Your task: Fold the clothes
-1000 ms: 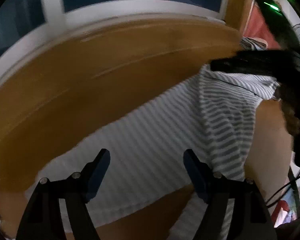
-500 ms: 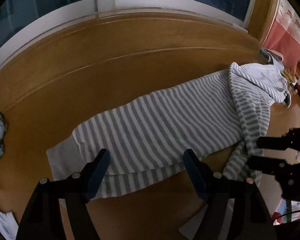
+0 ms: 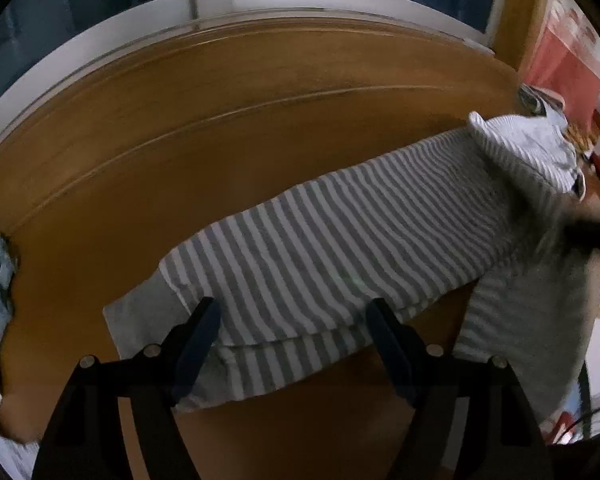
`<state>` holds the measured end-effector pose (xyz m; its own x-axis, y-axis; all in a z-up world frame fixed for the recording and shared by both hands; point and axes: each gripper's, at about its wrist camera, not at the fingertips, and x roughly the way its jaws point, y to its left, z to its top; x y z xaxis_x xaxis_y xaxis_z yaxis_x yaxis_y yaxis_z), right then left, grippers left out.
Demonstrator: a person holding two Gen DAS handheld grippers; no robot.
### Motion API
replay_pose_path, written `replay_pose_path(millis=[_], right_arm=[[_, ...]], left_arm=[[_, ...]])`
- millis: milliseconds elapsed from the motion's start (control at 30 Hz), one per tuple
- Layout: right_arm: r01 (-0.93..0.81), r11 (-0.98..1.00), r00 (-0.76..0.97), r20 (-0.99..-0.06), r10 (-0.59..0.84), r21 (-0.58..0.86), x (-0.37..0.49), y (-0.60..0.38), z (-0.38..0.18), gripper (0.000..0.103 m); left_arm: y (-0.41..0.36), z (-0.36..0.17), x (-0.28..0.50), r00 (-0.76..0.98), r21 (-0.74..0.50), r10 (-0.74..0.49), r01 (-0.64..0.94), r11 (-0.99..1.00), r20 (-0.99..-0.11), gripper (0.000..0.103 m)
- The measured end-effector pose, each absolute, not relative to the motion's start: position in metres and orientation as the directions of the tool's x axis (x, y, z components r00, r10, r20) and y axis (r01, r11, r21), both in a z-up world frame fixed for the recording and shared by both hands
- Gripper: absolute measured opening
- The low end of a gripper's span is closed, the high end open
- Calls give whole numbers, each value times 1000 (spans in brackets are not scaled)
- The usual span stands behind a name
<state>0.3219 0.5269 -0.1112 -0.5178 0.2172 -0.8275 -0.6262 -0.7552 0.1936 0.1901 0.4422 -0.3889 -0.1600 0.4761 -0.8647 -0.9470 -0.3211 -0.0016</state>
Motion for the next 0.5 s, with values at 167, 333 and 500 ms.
replay_pose_path(millis=[167, 333, 500], right_arm=[[-570, -755, -609, -783, 124, 323, 297, 565, -100, 4], [-579, -746, -530, -847, 36, 330, 250, 604, -144, 5], [-604, -735, -489, -872, 35, 309, 237, 607, -172, 9]], left_arm=[[437, -390, 193, -156, -1, 486, -952, -307, -860, 75], [425, -387, 190, -146, -3, 495, -958, -287, -856, 76], [422, -387, 188, -141, -1, 497, -962, -274, -856, 76]])
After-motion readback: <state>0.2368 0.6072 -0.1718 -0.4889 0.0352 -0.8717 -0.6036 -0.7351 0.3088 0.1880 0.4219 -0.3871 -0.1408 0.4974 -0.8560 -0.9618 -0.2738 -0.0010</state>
